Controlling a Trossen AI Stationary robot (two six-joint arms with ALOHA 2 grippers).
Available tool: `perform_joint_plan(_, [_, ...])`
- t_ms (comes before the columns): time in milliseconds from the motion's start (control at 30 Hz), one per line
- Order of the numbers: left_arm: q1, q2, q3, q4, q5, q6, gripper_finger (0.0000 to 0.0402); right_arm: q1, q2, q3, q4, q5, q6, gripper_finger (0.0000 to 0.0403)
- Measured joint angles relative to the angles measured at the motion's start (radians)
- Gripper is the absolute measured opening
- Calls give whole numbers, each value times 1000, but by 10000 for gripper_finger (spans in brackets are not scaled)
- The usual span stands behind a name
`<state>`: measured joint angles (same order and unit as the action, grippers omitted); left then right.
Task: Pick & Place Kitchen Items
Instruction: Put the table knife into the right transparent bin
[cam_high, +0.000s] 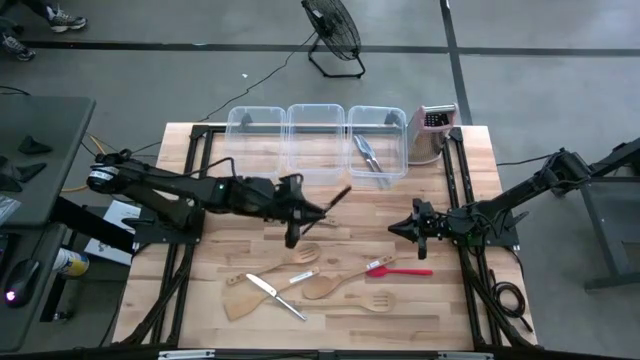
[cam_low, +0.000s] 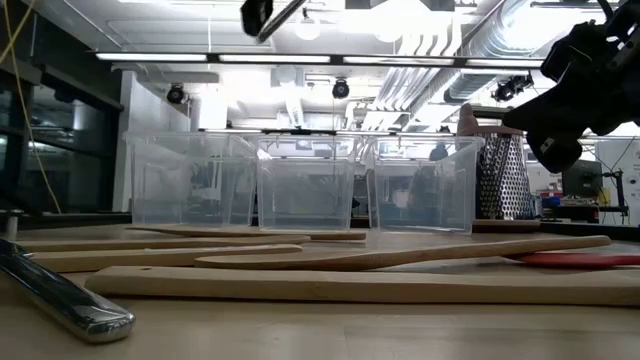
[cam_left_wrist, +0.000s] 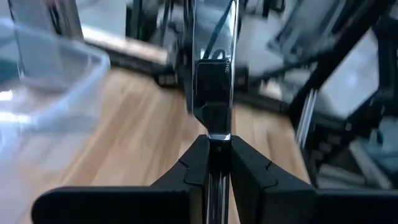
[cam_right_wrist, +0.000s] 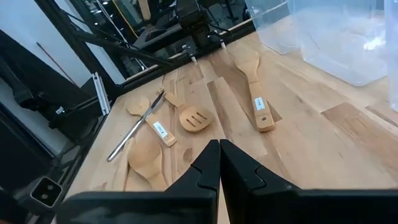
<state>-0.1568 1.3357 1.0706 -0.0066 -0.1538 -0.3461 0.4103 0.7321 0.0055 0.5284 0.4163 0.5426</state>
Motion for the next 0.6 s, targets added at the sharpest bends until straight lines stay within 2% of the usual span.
perform_joint_plan(167, [35, 0, 0, 75, 1, 0, 35, 0, -1, 0, 61, -63, 287, 3])
perform_joint_plan(233, [42, 0, 0, 79, -1, -4, 35, 0, 0, 0, 90, -68, 320, 2])
perform_joint_plan(333, [47, 0, 0, 93, -11, -10, 35, -1, 0, 0, 119, -77, 315, 2])
perform_joint_plan(433, [46, 0, 0, 101, -19, -11, 35, -1, 1, 12, 105, -77, 245, 7])
perform_joint_plan(600, [46, -1, 0, 118, -53, -11, 35, -1, 19, 114, 91, -74, 71, 59])
